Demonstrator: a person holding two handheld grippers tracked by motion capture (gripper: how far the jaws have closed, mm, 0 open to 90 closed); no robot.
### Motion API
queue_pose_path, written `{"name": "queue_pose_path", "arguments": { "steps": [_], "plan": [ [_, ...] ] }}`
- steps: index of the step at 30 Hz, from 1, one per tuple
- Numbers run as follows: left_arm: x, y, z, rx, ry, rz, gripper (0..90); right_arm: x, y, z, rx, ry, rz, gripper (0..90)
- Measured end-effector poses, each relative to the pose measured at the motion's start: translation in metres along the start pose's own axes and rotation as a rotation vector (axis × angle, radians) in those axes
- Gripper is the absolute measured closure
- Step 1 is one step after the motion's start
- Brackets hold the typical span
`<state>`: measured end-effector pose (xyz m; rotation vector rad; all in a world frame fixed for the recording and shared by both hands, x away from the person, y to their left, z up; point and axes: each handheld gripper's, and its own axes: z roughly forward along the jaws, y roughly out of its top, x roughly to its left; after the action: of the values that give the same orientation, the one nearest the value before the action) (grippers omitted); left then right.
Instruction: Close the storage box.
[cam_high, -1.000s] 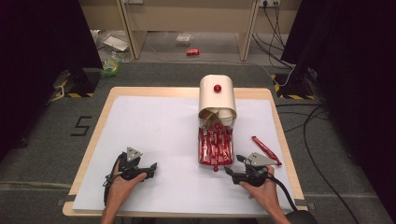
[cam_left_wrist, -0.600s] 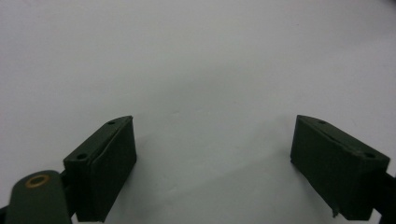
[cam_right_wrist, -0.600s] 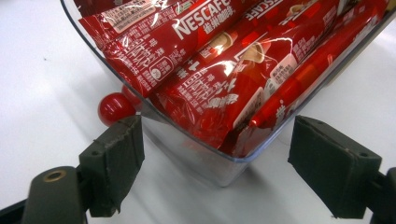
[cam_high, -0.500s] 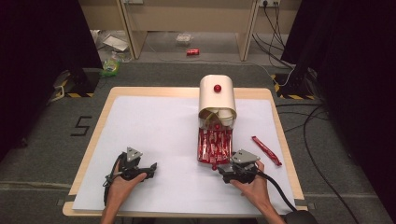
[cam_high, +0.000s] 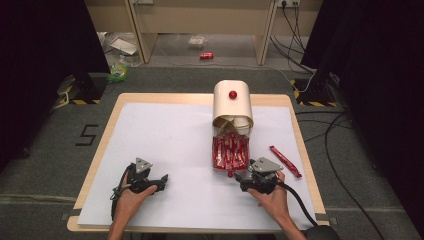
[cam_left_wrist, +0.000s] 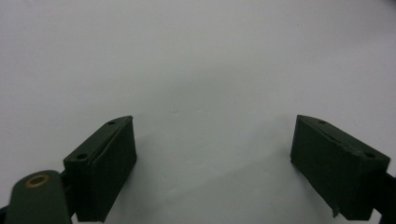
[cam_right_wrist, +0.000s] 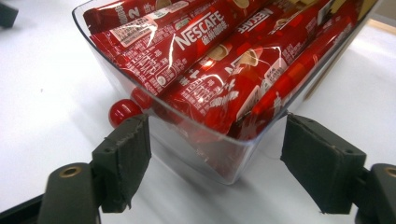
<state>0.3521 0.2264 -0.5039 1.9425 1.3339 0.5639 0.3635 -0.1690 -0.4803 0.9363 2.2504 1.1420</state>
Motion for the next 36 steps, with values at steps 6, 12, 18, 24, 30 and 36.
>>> {"name": "queue_pose_path", "arguments": {
  "steps": [6, 12, 18, 24, 30, 36],
  "plan": [
    [0.000, 0.000, 0.000, 0.000, 0.000, 0.001, 13.4, -0.007, 0.002, 0.001, -0.046, -0.017, 0.024, 29.7],
    [0.000, 0.000, 0.000, 0.000, -0.001, 0.000, 13.4, -0.011, 0.003, 0.006, -0.065, -0.013, 0.058, 30.1],
    [0.000, 0.000, 0.000, 0.000, -0.001, 0.000, 13.4, -0.015, 0.005, 0.006, -0.093, -0.021, 0.069, 30.1],
    [0.000, 0.000, 0.000, 0.000, -0.001, 0.000, 13.4, -0.017, 0.008, 0.009, -0.092, -0.041, 0.062, 27.2],
    [0.000, 0.000, 0.000, 0.000, -0.002, -0.001, 13.5, -0.020, 0.012, 0.015, -0.097, -0.056, 0.047, 27.9],
    [0.000, 0.000, 0.000, -0.001, -0.001, -0.001, 13.5, -0.024, 0.014, 0.018, -0.110, -0.067, 0.058, 28.0]
  ]
}}
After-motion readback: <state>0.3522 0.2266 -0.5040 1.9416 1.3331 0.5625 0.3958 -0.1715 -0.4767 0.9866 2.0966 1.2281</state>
